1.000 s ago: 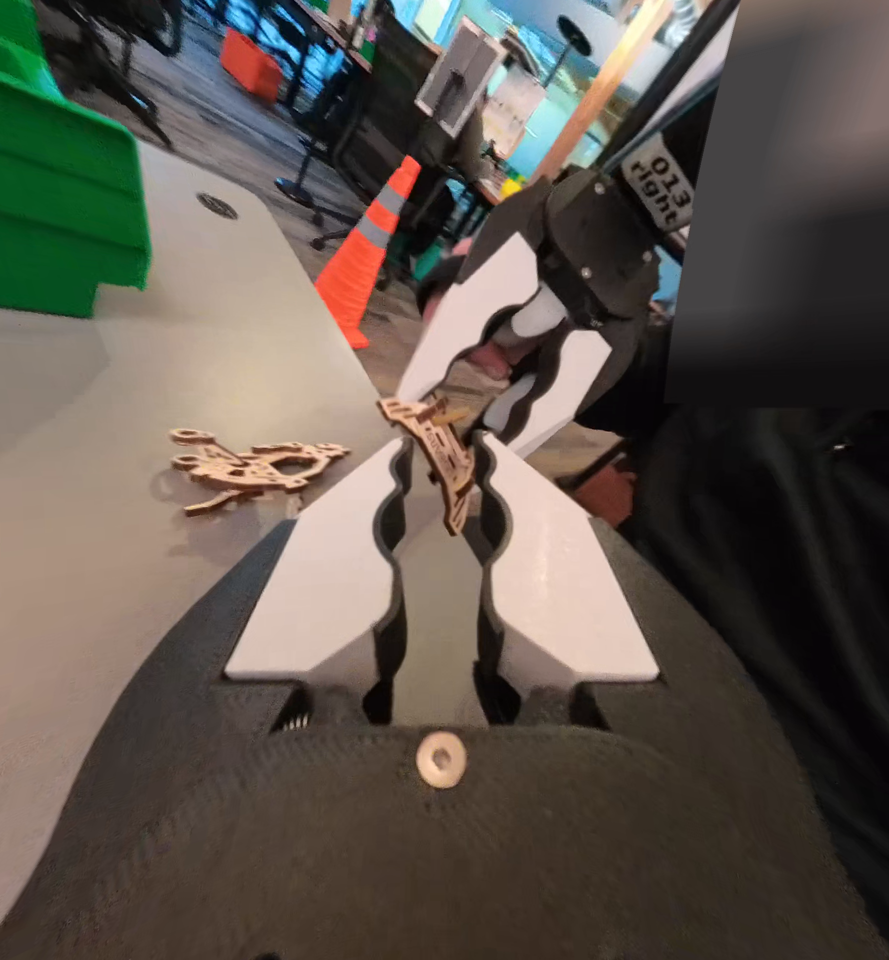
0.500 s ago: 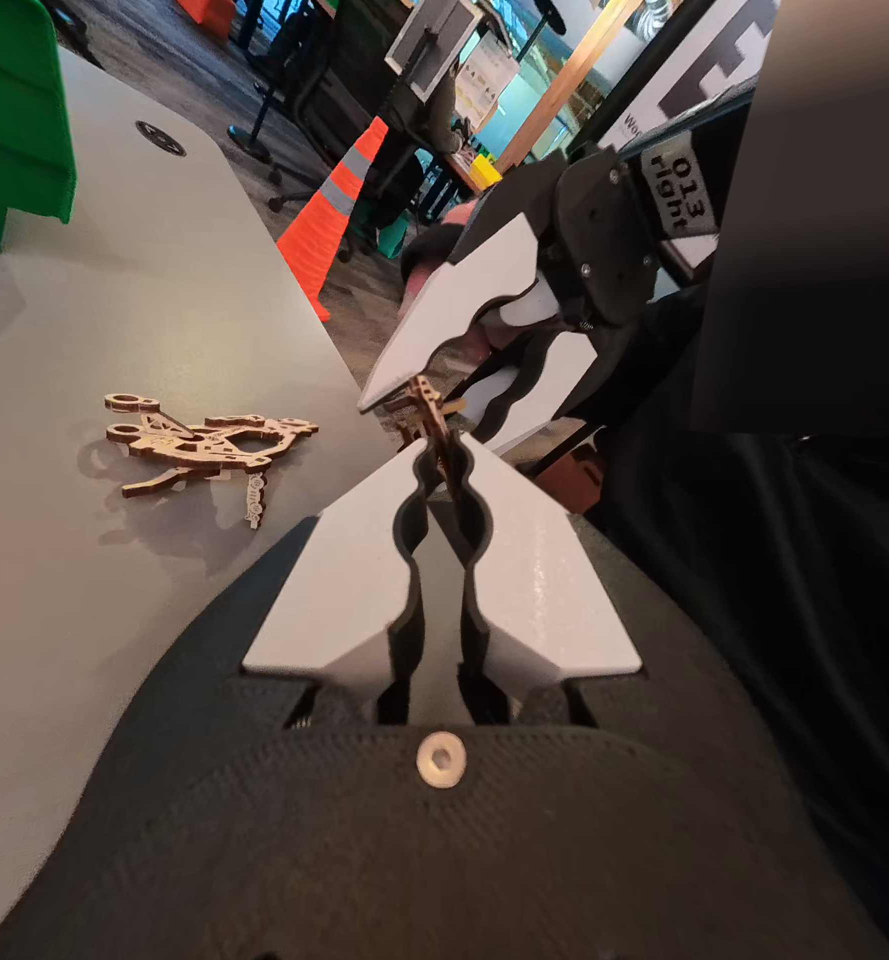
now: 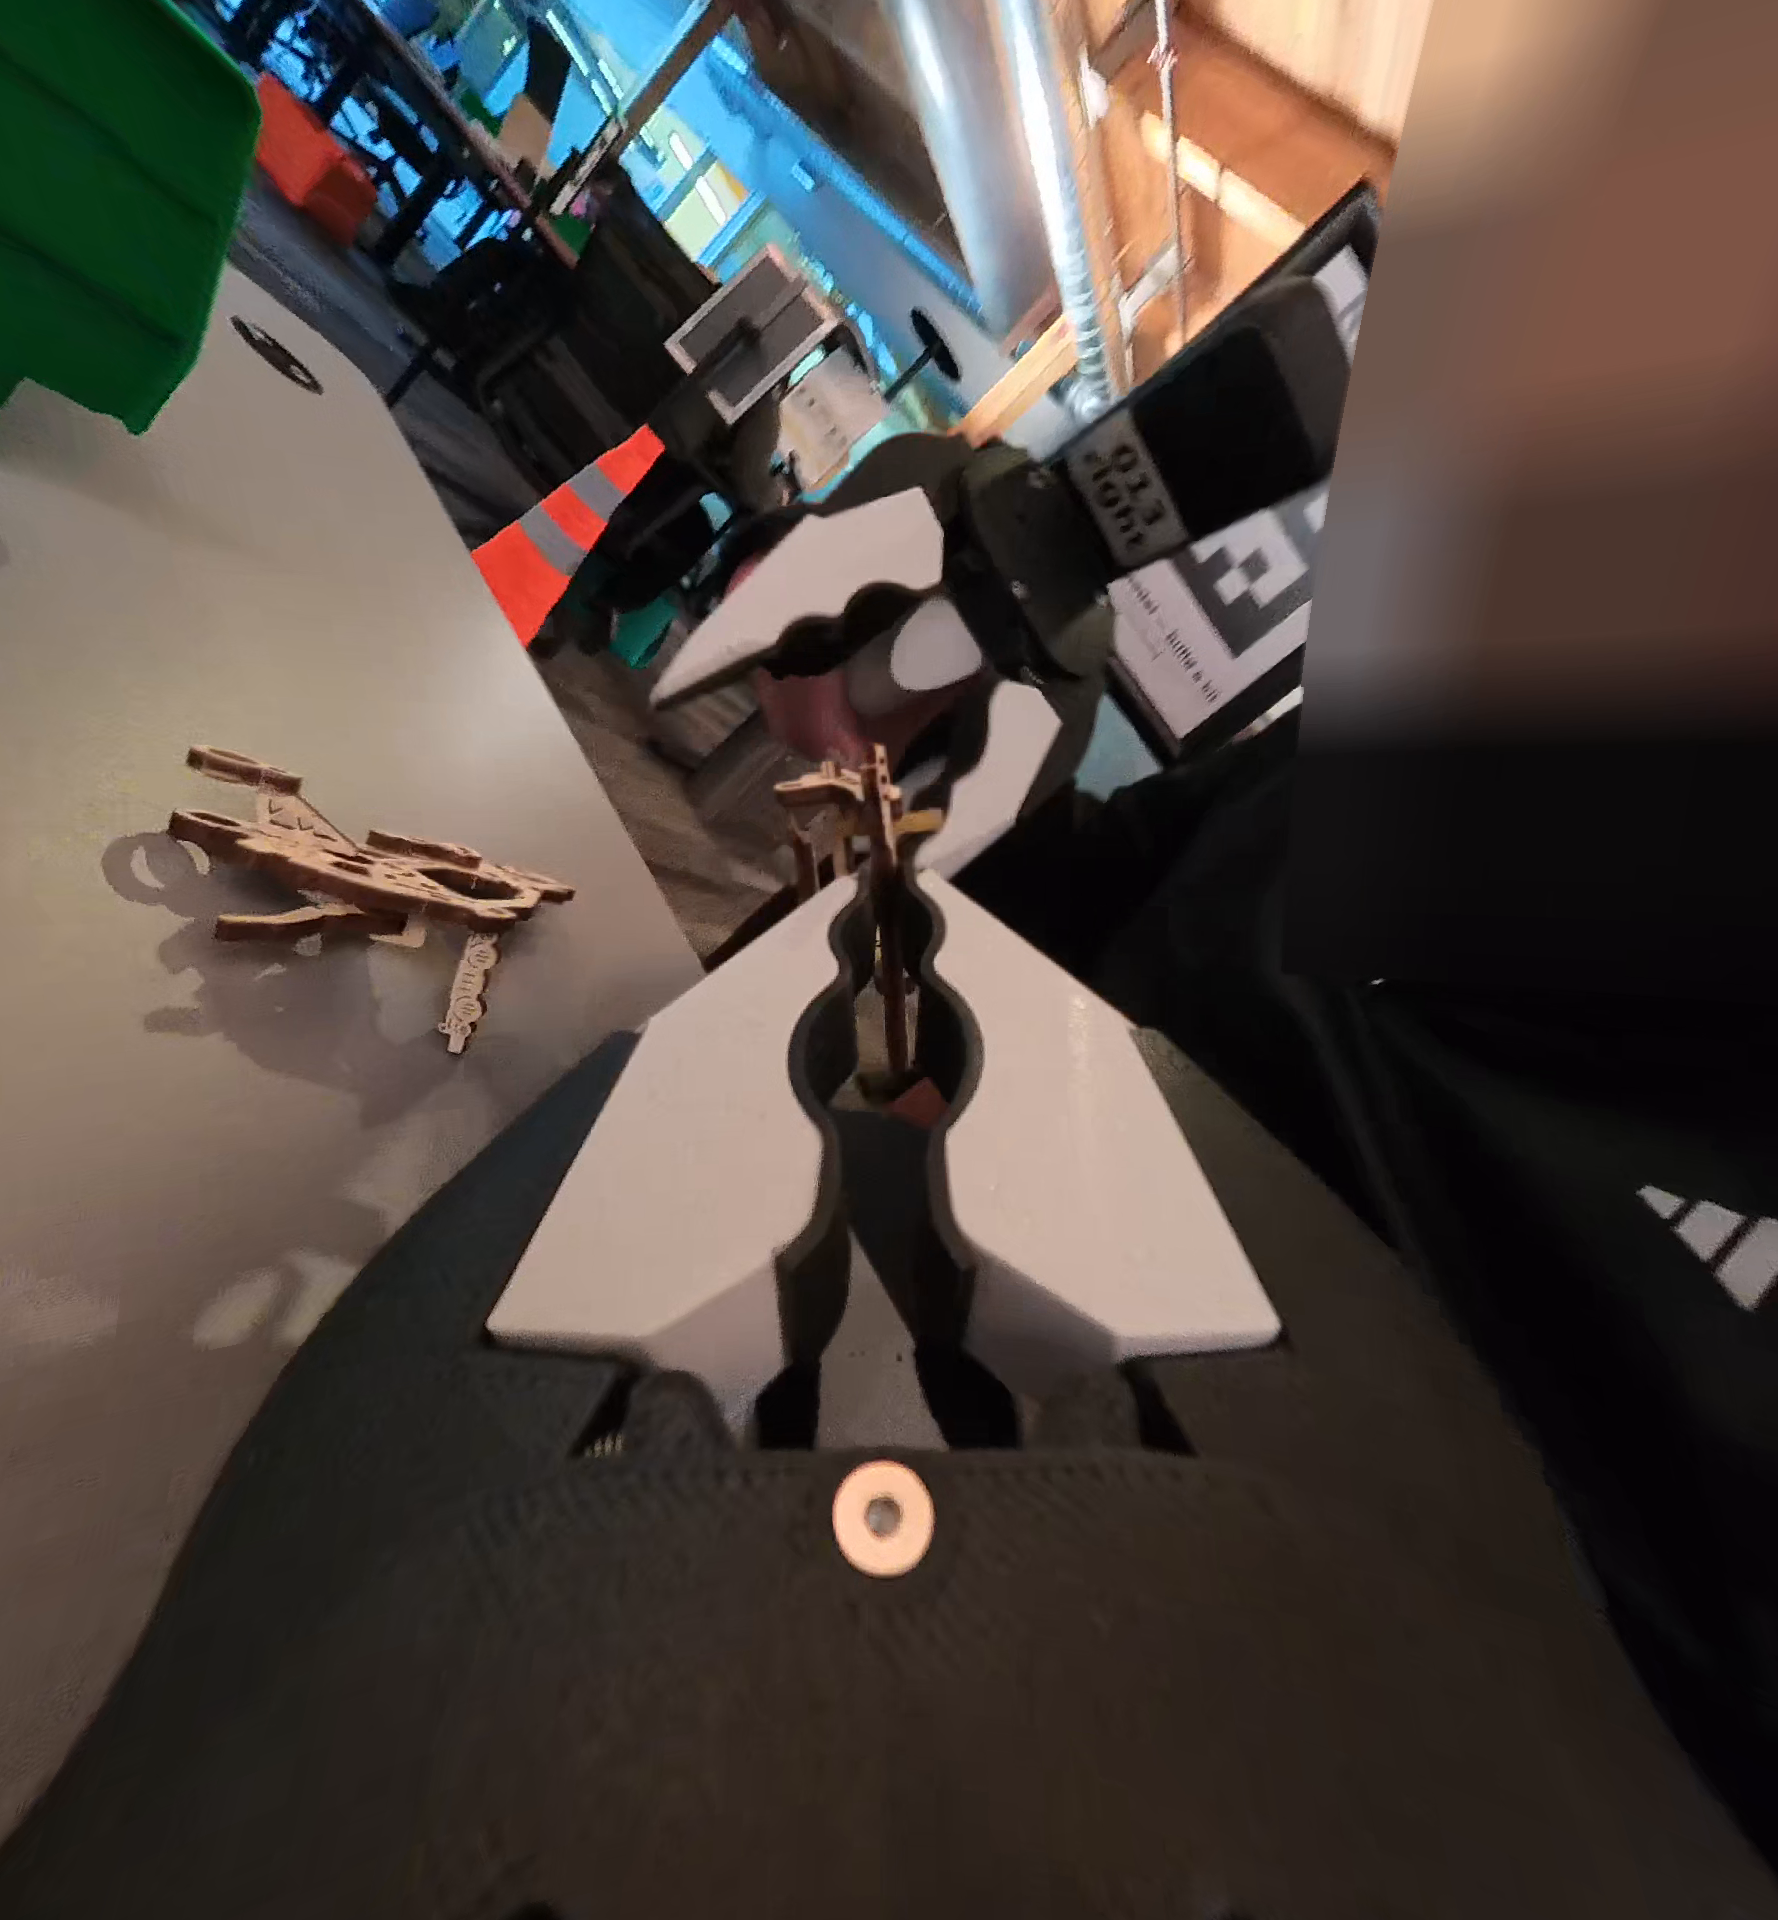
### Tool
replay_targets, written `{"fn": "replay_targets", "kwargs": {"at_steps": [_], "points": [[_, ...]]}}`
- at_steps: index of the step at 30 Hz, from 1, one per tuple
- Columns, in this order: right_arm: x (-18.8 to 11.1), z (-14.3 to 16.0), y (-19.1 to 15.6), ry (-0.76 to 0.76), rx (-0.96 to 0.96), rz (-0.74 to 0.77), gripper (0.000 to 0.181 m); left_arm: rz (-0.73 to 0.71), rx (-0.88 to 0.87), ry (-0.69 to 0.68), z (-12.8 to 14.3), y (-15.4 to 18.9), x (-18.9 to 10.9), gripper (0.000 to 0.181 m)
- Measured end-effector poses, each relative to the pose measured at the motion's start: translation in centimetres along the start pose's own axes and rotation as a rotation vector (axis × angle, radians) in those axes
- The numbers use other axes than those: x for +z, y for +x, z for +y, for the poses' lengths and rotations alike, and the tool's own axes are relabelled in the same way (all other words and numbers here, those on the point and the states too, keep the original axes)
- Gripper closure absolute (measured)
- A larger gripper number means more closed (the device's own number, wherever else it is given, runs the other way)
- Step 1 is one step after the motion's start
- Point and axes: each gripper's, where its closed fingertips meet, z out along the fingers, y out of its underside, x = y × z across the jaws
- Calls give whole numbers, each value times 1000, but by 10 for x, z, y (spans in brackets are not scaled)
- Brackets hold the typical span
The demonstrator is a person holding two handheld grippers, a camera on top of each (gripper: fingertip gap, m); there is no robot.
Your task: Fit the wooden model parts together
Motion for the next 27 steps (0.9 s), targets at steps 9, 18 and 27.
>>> {"fn": "replay_targets", "kwargs": {"at_steps": [9, 18, 27], "points": [[8, 30, 35, -24, 220, 42, 133, 12, -57, 50, -7, 0, -14, 180], [44, 60, 32, -147, 247, -13, 136, -44, -58, 69, -4, -3, -23, 180], [41, 48, 34, -20, 264, -89, 146, -32, -78, 72, -5, -4, -23, 180]]}}
